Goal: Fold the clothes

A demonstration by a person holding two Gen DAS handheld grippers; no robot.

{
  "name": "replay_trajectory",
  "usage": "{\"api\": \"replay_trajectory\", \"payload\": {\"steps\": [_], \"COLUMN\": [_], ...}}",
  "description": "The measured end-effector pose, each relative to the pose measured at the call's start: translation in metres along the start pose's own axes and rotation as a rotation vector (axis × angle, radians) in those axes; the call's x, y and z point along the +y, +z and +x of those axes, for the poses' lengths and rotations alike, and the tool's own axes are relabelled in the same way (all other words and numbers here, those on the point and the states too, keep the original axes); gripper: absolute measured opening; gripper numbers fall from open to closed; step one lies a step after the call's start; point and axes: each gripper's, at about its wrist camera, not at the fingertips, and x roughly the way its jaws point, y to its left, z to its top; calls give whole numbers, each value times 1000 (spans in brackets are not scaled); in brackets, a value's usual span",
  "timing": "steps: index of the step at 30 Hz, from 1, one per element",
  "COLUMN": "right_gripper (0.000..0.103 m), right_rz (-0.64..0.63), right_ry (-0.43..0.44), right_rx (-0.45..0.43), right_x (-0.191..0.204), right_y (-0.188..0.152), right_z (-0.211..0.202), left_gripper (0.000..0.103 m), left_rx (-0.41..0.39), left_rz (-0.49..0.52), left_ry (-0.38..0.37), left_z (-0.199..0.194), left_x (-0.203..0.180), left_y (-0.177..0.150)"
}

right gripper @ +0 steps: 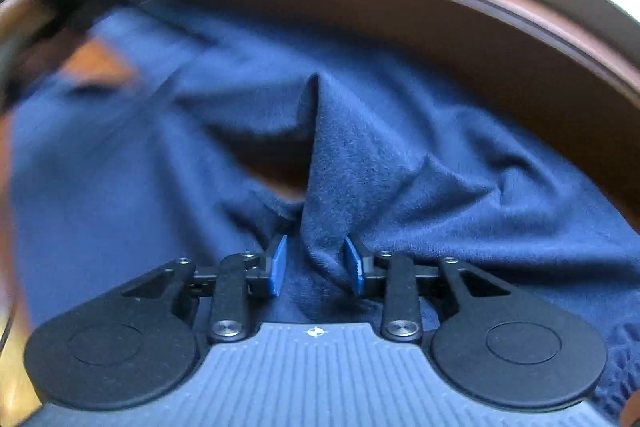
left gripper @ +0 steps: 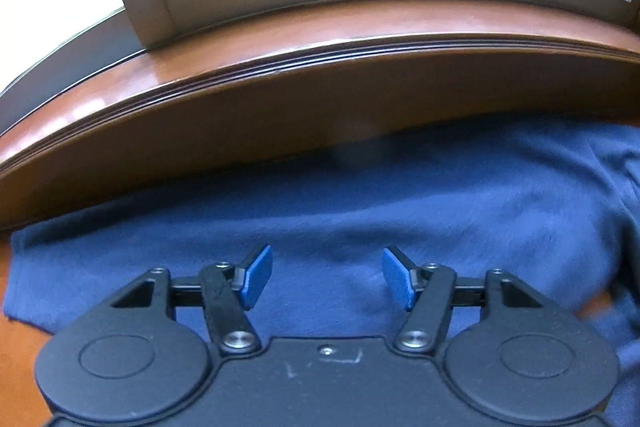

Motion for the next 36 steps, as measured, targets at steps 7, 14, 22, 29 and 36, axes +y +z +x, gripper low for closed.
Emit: {"api": "replay_trajectory", "payload": {"steps": [7,14,22,29,36], "right_gripper": [38,38,33,33,37], "right_rz": [109,537,515,438,418], "right_ry": [11,-325,-540,-693,-622], "right_rx": [-35,-92,-101,-133,-209], "right_x": [-24,-114,-153,-176,-87], "right_y": [-43,-75,-47,-2,29], "right_z": [-67,-81,-33,0,-34], "left_gripper": [69,83,94,88,87], "left_rx": [78,149,167,111,7], "left_rz": [-43,-176,-195,-217,-205], "left_ry": [70,140,215,168,171], "left_z": [18,12,11,9,-34], "left_x": [-1,21,25,18,86], "left_y": [-7,-19,-18,-19,-41]}}
